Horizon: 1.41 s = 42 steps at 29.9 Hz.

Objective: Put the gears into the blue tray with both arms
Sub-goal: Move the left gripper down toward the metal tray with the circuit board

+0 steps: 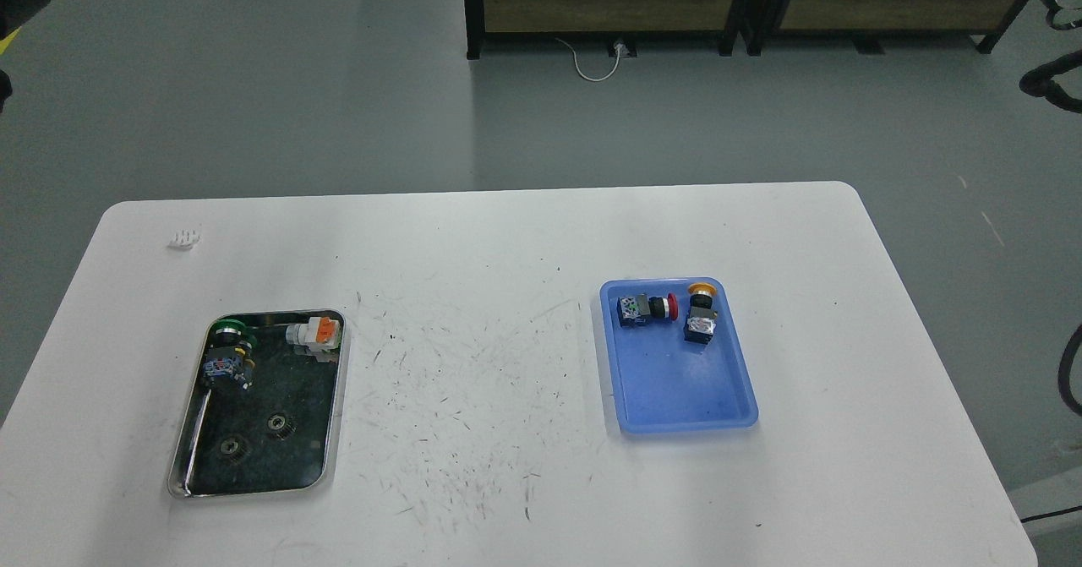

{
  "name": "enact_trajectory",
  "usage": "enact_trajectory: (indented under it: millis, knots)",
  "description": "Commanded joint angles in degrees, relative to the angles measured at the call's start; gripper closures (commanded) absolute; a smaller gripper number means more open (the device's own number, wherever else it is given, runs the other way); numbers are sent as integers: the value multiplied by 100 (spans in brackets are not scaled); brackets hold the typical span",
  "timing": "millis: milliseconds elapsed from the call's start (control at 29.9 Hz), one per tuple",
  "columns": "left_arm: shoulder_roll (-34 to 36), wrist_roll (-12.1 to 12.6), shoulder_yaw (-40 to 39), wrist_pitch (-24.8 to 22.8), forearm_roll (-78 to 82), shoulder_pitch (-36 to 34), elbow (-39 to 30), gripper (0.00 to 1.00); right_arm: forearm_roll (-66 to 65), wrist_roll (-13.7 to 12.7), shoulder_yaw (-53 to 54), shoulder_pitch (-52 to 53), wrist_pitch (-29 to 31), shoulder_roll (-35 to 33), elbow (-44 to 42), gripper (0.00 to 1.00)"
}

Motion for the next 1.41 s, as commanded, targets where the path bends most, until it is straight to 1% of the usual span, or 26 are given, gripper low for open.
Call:
enact_trajectory:
  millis: [0,134,167,268,368,435,535,602,703,736,836,903,1004,1104,1171,1238,1372]
  knots:
    - [26,-109,-6,-16,-16,159,-8,1,0,3,-12,5,-19,-1,9,0]
    - [61,-451,-6,-78,-25,545,-86,2,0,29,-39,-65,25,7,9,0]
    - [79,-504,-6,-95,-25,625,-95,2,0,29,-47,-65,33,7,9,0]
    - [280,-566,56,-279,1,845,-174,2,-9,29,-91,-74,156,-1,9,0]
    - [588,-619,82,-587,10,1125,-315,2,-62,-23,-337,-56,156,-28,53,0]
    - [746,-750,109,-684,37,1363,-464,2,-97,-67,-408,-74,113,-54,158,0]
    - [983,-926,117,-816,98,1697,-640,2,-246,-199,-452,-170,104,-54,290,0]
    - [1159,-1014,126,-956,194,1934,-745,2,-334,-199,-452,-206,104,-63,395,0]
    - [1475,-1251,126,-1176,466,2382,-921,2,-431,-199,-452,-285,113,-80,554,0]
    - [1616,-1356,126,-1316,598,2540,-965,2,-509,-191,-434,-311,113,-80,615,0]
    - [1898,-1524,126,-1650,792,2953,-1027,2,-773,-112,-382,-372,130,-54,625,0]
    - [2003,-1629,144,-1774,924,3208,-1036,2,-879,-129,-408,-451,156,-1,581,0]
    - [2083,-1936,301,-1932,1301,3516,-1062,2,-914,-164,-408,-566,148,104,554,0]
    - [2179,-2262,617,-1959,1679,3666,-1237,2,-941,-234,-425,-592,104,209,519,0]
    - [2223,-2403,889,-1950,1908,3693,-1404,2,-1072,-278,-434,-619,86,253,519,0]
    - [2215,-2465,1136,-1932,2110,3693,-1528,2,-1239,-322,-434,-619,69,297,519,0]
    - [2136,-2456,1444,-1854,2146,3710,-1756,2,-1371,-392,-434,-584,51,394,440,0]
